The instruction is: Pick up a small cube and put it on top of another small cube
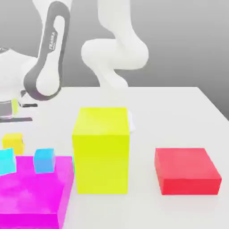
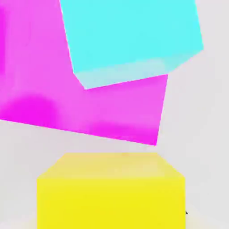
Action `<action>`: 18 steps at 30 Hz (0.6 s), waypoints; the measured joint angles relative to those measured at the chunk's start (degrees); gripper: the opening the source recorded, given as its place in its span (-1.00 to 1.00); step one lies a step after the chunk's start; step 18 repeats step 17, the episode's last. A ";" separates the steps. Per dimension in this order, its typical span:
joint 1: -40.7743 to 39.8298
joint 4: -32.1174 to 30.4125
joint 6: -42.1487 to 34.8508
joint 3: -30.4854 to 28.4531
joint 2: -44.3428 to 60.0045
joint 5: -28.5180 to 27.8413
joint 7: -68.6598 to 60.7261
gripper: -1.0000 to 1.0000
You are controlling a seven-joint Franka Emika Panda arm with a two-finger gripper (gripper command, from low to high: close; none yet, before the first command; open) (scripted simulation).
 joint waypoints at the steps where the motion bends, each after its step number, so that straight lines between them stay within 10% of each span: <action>1: 0.69 1.52 -2.44 0.47 -1.04 -1.17 0.78 -1.00; 7: 4.42 9.12 -16.59 3.64 -7.00 -7.45 6.29 -1.00; 13: 5.03 7.70 -11.03 3.57 -0.47 -0.40 2.78 -1.00; 14: 4.83 7.31 -9.52 3.68 0.95 0.83 1.88 1.00; 18: 4.82 7.31 -9.52 3.68 0.95 0.83 1.88 1.00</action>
